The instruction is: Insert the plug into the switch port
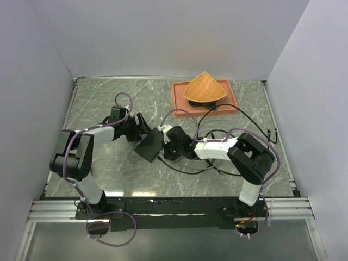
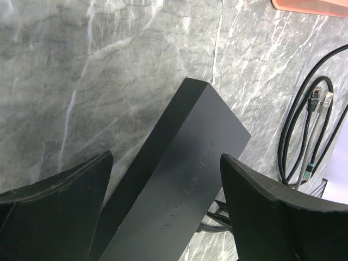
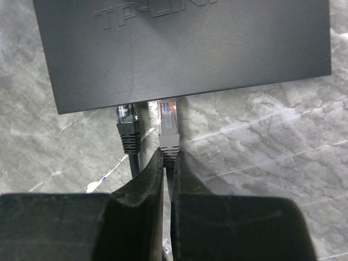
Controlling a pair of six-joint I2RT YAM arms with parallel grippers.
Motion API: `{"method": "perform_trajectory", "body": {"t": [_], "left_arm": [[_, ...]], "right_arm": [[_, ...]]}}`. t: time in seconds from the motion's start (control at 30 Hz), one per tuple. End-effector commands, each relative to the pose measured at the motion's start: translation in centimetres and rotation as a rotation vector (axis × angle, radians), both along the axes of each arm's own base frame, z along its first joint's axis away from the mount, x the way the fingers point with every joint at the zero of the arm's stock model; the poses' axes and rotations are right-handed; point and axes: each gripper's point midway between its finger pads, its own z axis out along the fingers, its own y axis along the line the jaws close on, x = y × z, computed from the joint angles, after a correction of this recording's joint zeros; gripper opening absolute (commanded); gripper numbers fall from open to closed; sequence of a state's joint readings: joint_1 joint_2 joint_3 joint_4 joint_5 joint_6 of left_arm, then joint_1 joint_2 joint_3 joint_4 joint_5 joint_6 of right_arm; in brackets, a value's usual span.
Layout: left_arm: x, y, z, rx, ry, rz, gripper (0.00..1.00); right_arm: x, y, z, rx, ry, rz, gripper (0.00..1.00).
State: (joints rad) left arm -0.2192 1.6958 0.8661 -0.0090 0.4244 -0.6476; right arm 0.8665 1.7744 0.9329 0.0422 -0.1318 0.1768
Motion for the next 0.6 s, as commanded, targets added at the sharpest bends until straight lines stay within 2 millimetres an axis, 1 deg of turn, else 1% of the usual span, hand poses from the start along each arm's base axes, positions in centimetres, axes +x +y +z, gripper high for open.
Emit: {"method": "perform_trajectory", "body": {"t": [0.0,0.13,0.3,0.47,0.5,0.57], "left_arm": [[0.24,-0.42,0.04,-0.007,-0.004,-0.022,0.86],[0.29,-0.44,0.15,-0.008,-0.009,-0.025,0.85],[0.28,-0.53,0.25,-0.012,-0.009,-0.029,0.84],[0.15,-0.65,0.1,-0.019,0.0,-0.034,0.83],[0.15,-0.65,0.1,-0.019,0.0,-0.034,0.83],[0.05,-0.7,0.08,-0.023,0.003,-0.036,0.82]], "right_arm": [[0.82,0.05,-0.28,-0.008,-0.024,-0.049,0.0],[1.05,-0.07,-0.68,-0.026,-0.016,-0.068,0.0],[1.16,0.06,-0.41,-0.036,-0.019,-0.06,0.0],[0.81,0.3,-0.66,-0.054,-0.016,-0.031,0.0],[0.88,0.63,-0.42,-0.052,-0.027,-0.024,0.0],[0.61,0.27,-0.83,-0.082,-0.014,-0.023,0.0]]}}
